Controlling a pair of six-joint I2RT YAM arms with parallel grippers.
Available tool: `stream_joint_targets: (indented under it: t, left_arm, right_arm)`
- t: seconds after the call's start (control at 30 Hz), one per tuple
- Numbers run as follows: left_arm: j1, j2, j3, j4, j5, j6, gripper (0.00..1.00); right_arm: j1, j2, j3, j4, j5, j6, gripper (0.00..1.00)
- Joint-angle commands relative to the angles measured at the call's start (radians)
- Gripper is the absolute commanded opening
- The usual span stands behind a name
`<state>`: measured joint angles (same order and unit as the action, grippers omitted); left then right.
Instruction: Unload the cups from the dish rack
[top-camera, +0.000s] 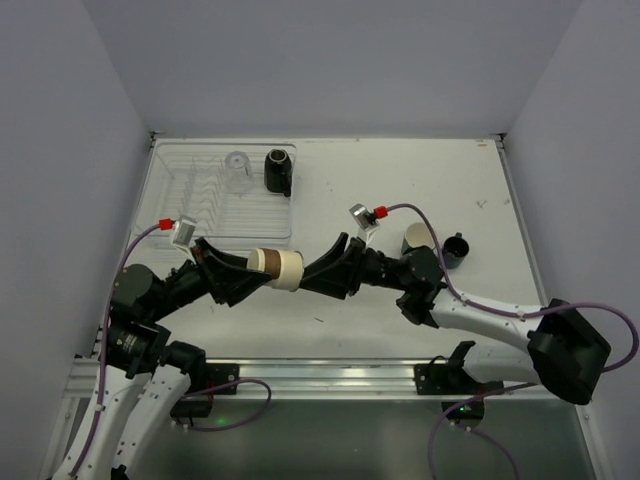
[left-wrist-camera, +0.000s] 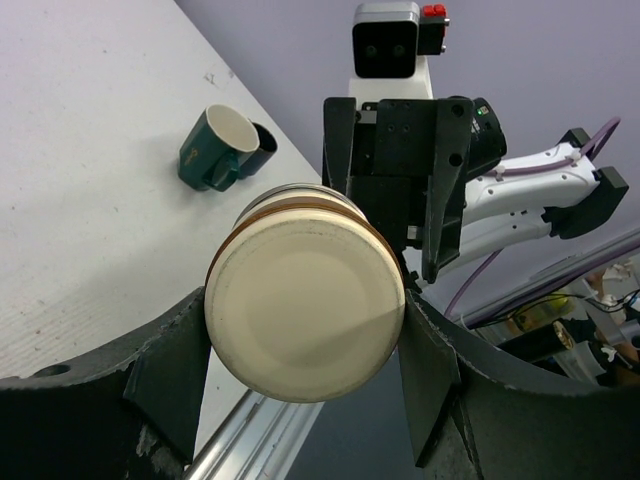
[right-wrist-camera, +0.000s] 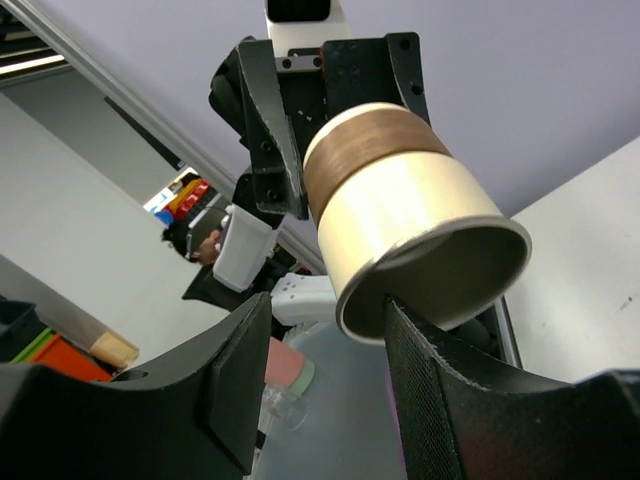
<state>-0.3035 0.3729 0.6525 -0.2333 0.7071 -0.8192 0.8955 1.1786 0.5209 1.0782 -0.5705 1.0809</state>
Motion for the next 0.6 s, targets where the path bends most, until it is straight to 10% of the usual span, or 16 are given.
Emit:
stream_joint_targets:
  t: [0.0, 0.2, 0.33, 0.53, 0.57]
  left_arm:
    - [-0.002, -0.005, -0.005, 0.035, 0.040, -0.032, 0.00]
    - [-0.002, -0.022, -0.057, 0.061, 0.048, -0.046, 0.00]
    - [-0.002, -0.025, -0.106, 0.078, 0.072, -0.058, 0.00]
    - [-0.002, 0.001, -0.056, -0.013, -0.017, 0.004, 0.95]
    - [-0.002, 0.012, -0.027, -0.109, -0.067, 0.055, 0.98]
  right_arm:
    - [-0.003, 0.053, 0.082, 0.141, -0.043, 0.019, 0.51]
    - [-0.001, 0.139, 0.145, 0.229, -0.054, 0.056, 0.39]
    - [-0.003, 0.174, 0.183, 0.230, -0.039, 0.066, 0.00]
    - [-0.021, 0.142, 0.172, 0.031, 0.021, 0.035, 0.00]
    - [-0.024, 0.116, 0.180, -0.065, 0.044, -0.036, 0.00]
